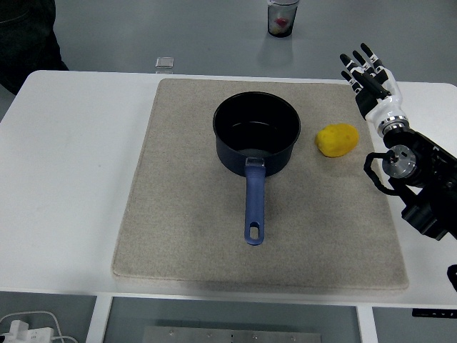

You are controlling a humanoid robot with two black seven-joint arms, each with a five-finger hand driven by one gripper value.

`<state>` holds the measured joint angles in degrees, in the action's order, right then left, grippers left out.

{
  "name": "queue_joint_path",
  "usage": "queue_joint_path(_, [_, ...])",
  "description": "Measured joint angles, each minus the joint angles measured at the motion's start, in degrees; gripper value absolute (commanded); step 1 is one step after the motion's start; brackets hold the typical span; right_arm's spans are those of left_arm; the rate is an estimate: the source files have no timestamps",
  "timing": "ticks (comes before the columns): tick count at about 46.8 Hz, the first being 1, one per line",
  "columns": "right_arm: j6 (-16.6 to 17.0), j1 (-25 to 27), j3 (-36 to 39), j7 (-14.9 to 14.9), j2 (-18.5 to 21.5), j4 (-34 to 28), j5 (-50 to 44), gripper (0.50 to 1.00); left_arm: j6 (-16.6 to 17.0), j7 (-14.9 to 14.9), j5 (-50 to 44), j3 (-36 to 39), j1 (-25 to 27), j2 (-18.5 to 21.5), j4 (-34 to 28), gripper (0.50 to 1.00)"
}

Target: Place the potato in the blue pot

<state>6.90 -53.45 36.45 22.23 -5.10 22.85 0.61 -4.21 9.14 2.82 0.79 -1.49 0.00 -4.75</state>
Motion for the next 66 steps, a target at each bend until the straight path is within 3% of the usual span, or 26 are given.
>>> queue_joint_path(17, [-0.1,-1.9,-5.1,-0.1,-0.7,0.2,-5.6,0.930,0.0,0.0,0.0,0.0,0.0,0.0,0.1,0.996])
queue_joint_path(46, [0.5,-11.7,-35.6,-0.1,-4.8,0.2,-15.5,0.928,0.0,0.0,0.0,0.0,0.0,0.0,0.1,0.996])
queue_joint_path(54, [2.6,-13.8,-44.4,0.1,-5.6,0.2,-19.7,0.928,0.0,0.0,0.0,0.0,0.0,0.0,0.1,0.996])
queue_joint_path(66, [6.6,-16.0,-46.2,0.1,-7.4,0.2,-25.4,0.928,0.0,0.0,0.0,0.0,0.0,0.0,0.1,0.996])
